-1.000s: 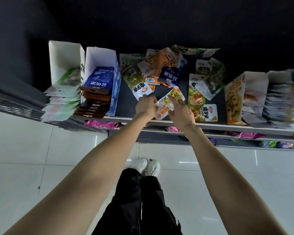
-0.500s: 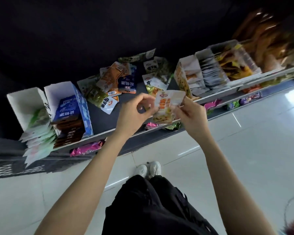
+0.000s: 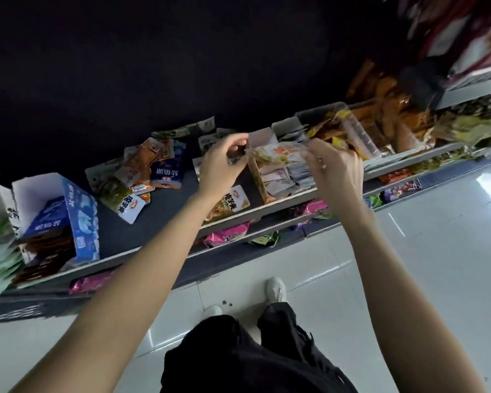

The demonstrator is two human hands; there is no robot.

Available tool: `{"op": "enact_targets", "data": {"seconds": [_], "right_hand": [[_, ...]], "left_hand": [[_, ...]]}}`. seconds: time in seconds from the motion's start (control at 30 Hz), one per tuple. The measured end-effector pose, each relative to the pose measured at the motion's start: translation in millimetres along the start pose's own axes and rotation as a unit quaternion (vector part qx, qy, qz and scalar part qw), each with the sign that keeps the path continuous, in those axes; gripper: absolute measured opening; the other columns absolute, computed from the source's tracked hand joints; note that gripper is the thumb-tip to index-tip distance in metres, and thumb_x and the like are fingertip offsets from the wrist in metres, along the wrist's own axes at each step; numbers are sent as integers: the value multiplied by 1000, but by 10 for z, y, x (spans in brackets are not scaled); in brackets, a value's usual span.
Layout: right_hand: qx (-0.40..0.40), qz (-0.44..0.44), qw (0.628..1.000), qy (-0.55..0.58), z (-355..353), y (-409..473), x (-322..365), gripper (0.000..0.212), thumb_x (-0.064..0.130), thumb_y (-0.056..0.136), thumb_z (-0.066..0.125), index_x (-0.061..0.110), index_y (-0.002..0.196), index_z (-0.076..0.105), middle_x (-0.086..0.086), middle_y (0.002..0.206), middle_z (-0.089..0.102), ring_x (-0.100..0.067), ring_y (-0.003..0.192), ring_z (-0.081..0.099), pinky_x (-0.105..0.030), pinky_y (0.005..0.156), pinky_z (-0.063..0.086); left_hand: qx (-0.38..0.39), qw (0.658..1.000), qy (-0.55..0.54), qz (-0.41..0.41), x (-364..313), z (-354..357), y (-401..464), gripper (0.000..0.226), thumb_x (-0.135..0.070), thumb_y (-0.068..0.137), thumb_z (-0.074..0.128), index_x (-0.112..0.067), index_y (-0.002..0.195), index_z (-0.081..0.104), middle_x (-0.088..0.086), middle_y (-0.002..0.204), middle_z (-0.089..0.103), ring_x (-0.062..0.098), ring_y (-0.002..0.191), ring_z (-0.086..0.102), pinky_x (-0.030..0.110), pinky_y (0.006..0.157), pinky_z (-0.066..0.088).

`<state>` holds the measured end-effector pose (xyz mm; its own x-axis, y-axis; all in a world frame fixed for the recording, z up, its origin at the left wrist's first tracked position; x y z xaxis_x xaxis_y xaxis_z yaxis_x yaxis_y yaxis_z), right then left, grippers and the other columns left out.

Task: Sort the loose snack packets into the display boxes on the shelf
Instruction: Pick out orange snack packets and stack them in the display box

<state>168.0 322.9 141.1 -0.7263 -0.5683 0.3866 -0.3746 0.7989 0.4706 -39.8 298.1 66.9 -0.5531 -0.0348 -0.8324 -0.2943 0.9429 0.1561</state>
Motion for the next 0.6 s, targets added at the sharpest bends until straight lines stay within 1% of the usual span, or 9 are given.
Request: {"op": "enact_targets", "data": {"seconds": [0.1,0.2,0.27,0.33,0.37,0.47,0.53,0.57,0.6], "right_hand": [[-6,-25,999,30,80,292,-248,22,21,96,50,12,81,63,-2,56,54,-22,45,49,-25,41,32],[24,-72,996,40,314,582,-341,15,16,93,55,11,88,68,-4,63,62,-20,51,57,-23,43,37],[91,-110,989,-31,562,709,-294,17,9,90,56,15,99,69,-6,72,67,-25,60,64,-27,49,43],[187,-131,965,-128,872,782,-296,26,5,91,53,17,110,65,-10,80,68,-31,72,66,-29,57,43],[211,-143,956,-147,952,796,-274,27,2,87,56,16,108,66,-11,77,68,-31,71,66,-29,58,42],[214,-221,930,-200,1179,817,-159,27,-6,53,78,14,70,73,-10,52,60,-29,56,61,-29,51,51],[227,-253,895,-288,1344,820,-147,17,11,55,83,21,63,73,-9,62,66,-28,77,65,-31,68,52],[250,-275,870,-325,1430,792,-146,9,19,66,78,23,72,75,-9,77,71,-27,97,62,-33,82,48],[302,-286,843,-341,1533,719,-167,10,24,79,69,23,87,74,-11,97,71,-28,117,52,-35,95,40]], "left_hand": [[-11,992,1,-123,327,301,122,40,-23,87,65,-16,125,54,-1,115,61,14,100,60,27,81,49],[23,982,144,-121,324,607,129,36,-33,90,59,-24,125,54,-1,114,60,13,86,59,25,60,44],[17,971,213,-107,277,728,129,32,-37,91,57,-27,122,57,-1,112,62,13,75,59,23,49,40],[-7,959,262,-105,230,792,153,29,-39,90,58,-28,117,60,-3,113,63,12,80,61,21,52,41],[-19,957,272,-104,210,817,175,28,-38,90,59,-28,116,61,-3,115,62,12,84,62,21,58,44],[-37,951,293,-94,172,889,235,24,-35,90,59,-28,112,64,-5,119,62,11,92,62,26,69,51],[-51,946,308,-88,152,882,248,22,-34,91,58,-29,111,66,-6,118,64,11,98,61,26,72,52],[-59,943,316,-85,157,874,248,21,-33,91,58,-30,110,67,-6,117,64,12,102,60,26,73,51],[-64,941,320,-84,162,865,238,21,-33,91,58,-31,109,68,-7,116,65,12,105,59,25,72,48]]}}
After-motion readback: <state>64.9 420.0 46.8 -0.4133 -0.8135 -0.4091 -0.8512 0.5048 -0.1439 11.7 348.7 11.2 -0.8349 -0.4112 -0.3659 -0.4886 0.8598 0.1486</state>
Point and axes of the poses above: each hand's wrist, its own y-axis towards the middle knuckle, its own z-axis out of the palm, x = y × z, the point moved 8 cm from there along y, towards the middle knuckle
